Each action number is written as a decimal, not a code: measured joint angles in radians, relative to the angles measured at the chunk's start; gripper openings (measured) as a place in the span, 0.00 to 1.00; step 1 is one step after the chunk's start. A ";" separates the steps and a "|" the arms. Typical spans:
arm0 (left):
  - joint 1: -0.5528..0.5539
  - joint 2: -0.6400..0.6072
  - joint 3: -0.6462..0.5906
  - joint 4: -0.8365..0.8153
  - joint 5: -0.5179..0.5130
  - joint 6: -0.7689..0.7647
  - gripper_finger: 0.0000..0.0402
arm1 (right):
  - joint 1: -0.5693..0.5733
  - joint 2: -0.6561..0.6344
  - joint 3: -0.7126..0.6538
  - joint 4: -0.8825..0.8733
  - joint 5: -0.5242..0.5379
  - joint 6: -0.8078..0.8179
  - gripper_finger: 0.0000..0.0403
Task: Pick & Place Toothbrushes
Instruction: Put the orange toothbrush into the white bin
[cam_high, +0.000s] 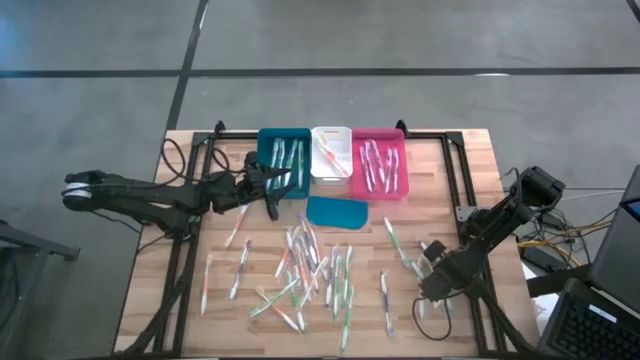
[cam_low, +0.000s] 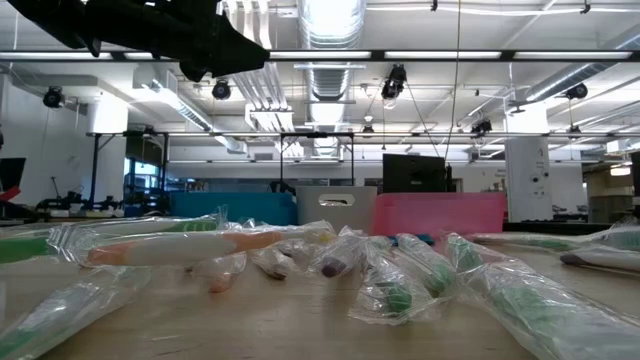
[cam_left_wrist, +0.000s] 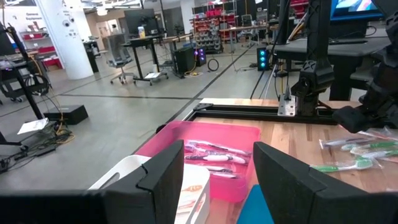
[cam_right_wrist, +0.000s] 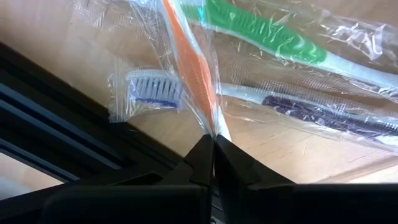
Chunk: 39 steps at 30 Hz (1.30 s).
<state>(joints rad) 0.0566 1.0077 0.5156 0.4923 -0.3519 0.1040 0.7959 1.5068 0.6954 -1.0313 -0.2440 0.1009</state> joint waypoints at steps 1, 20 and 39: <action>0.000 0.000 0.000 0.000 0.000 0.000 0.49 | 0.000 0.000 0.000 0.000 0.000 0.000 0.02; 0.000 0.000 0.000 0.000 0.000 -0.008 0.49 | 0.000 0.000 0.065 -0.129 0.082 0.000 0.02; 0.000 0.000 0.000 0.000 0.000 -0.038 0.49 | -0.064 0.000 0.256 -0.248 0.395 0.045 0.02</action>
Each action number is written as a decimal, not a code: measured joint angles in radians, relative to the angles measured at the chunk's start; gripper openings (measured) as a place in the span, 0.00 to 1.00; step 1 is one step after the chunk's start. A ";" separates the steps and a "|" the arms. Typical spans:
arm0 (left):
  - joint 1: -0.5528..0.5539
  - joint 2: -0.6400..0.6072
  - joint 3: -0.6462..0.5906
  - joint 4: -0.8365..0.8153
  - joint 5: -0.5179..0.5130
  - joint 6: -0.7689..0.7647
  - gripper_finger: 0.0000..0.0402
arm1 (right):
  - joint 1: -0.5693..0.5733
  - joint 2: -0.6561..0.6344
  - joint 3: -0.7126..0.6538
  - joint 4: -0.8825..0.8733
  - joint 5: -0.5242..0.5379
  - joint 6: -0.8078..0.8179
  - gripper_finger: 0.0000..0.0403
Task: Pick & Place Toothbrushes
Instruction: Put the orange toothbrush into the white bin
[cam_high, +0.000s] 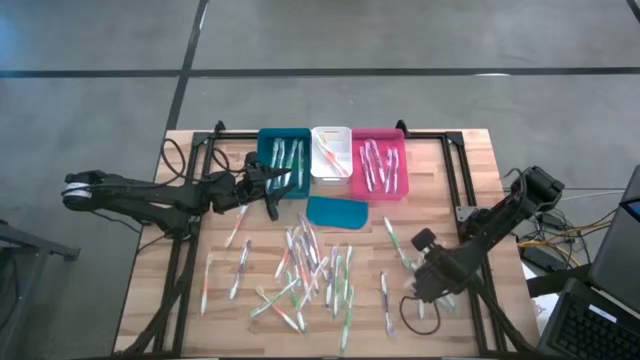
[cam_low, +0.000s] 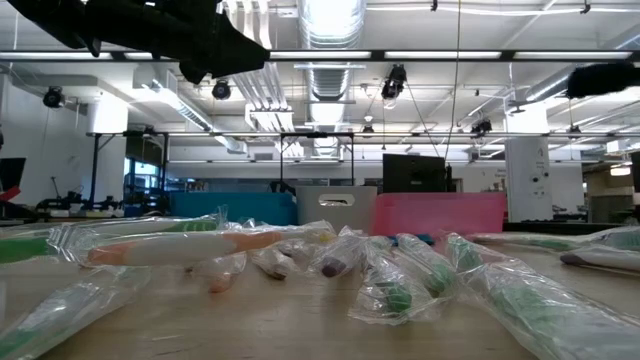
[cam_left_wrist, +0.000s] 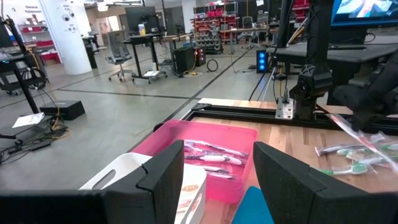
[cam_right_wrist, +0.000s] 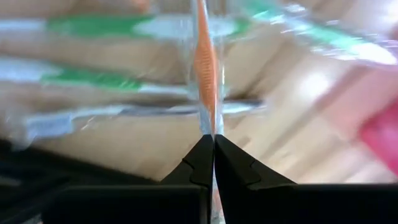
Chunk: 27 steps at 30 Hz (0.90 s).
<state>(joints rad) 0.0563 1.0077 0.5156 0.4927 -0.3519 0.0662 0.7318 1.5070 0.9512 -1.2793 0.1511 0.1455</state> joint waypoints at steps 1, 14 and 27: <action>0.000 0.000 0.000 0.000 0.000 0.000 0.49 | -0.009 0.000 0.008 0.000 0.023 0.009 0.02; 0.000 0.000 0.000 0.000 0.000 -0.044 0.49 | -0.173 0.000 0.053 0.061 0.170 0.030 0.02; 0.000 0.000 0.000 0.000 0.000 -0.045 0.49 | -0.256 0.000 0.051 0.207 0.155 -0.106 0.02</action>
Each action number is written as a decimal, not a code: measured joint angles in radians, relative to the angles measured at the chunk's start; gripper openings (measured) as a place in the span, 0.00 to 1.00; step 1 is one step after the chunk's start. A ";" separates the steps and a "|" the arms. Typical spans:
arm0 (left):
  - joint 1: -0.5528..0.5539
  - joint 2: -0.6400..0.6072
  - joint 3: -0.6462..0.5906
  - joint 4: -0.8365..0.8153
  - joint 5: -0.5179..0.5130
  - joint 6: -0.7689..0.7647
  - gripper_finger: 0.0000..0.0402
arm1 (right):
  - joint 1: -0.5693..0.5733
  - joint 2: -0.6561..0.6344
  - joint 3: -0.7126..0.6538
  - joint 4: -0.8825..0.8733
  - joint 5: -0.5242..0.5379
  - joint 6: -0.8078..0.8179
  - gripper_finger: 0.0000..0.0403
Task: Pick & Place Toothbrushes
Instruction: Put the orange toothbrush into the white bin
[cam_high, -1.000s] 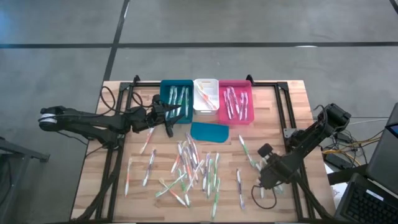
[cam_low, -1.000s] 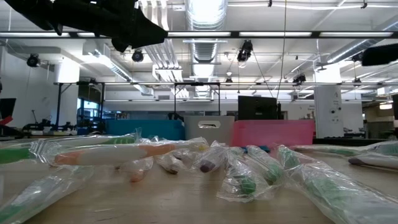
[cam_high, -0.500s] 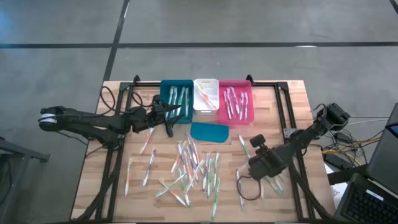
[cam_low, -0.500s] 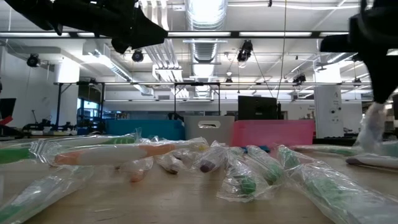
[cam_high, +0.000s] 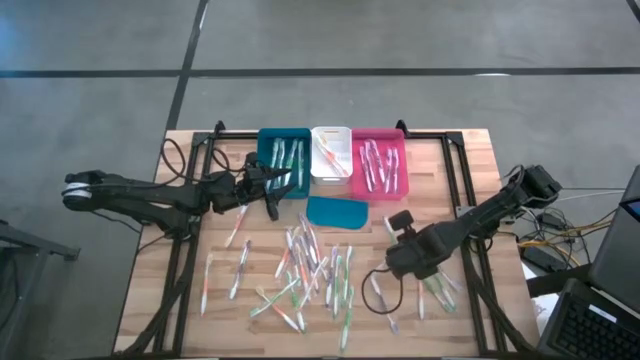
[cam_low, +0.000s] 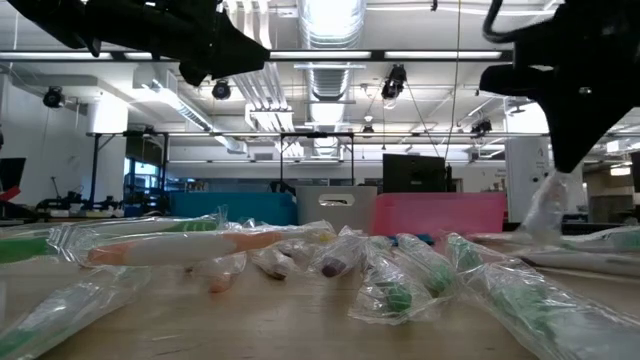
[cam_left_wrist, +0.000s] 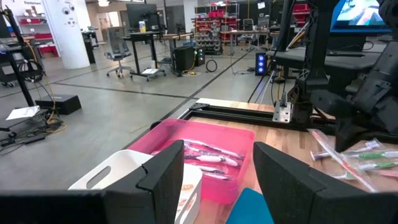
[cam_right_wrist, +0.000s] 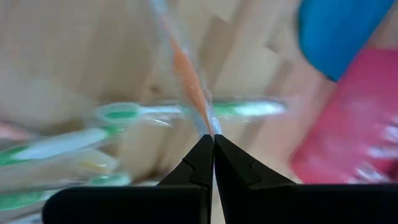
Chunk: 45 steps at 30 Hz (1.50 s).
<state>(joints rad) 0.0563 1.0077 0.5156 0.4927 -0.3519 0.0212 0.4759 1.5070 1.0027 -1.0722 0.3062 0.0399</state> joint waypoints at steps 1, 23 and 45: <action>0.000 0.000 0.000 0.000 0.000 0.000 0.49 | 0.000 0.000 -0.003 0.010 -0.021 -0.012 0.02; 0.000 0.000 0.000 0.000 0.000 -0.008 0.49 | 0.002 0.002 -0.160 0.140 -0.124 0.070 0.06; 0.000 0.000 0.000 0.000 0.000 -0.008 0.49 | -0.002 0.002 -0.251 0.163 -0.034 0.035 0.43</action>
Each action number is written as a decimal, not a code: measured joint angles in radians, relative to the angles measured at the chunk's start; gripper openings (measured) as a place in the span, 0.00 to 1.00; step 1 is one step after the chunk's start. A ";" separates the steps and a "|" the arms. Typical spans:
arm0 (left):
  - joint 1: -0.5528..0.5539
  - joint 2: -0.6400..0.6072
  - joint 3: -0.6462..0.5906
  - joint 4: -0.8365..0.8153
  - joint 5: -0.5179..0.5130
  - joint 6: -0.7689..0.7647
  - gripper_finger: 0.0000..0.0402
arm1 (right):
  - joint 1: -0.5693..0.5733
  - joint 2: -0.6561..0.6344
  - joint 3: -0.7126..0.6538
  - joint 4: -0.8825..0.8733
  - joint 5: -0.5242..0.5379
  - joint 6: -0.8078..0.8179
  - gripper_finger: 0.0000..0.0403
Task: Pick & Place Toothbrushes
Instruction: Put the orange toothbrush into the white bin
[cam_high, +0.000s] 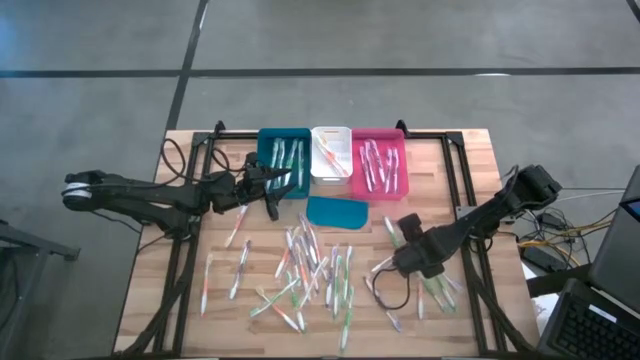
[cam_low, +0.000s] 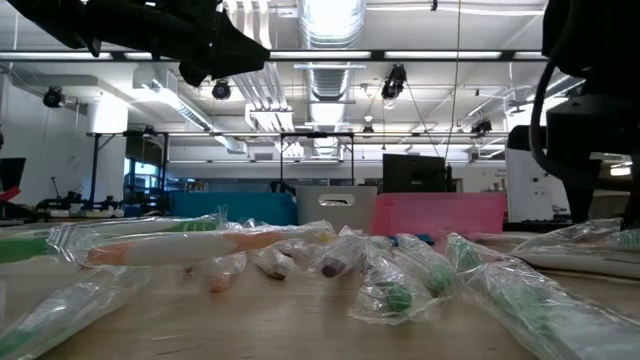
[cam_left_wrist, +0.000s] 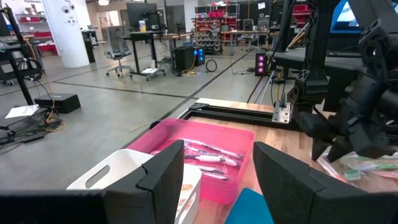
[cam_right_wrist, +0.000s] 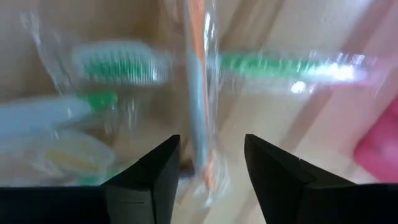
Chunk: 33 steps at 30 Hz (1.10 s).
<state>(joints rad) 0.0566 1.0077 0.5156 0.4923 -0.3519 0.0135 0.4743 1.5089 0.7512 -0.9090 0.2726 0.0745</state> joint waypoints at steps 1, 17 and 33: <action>0.000 0.000 0.000 0.000 0.000 0.000 0.49 | 0.000 0.000 -0.002 0.013 0.000 -0.011 0.42; 0.000 0.000 0.000 -0.007 0.000 0.000 0.49 | -0.008 0.000 -0.020 0.055 -0.042 -0.049 0.05; 0.000 0.000 0.000 -0.008 0.000 0.000 0.49 | -0.008 -0.017 0.054 0.032 -0.046 -0.166 0.05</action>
<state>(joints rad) 0.0566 1.0077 0.5156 0.4847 -0.3519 0.0135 0.4667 1.4915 0.8052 -0.8771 0.2266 -0.0917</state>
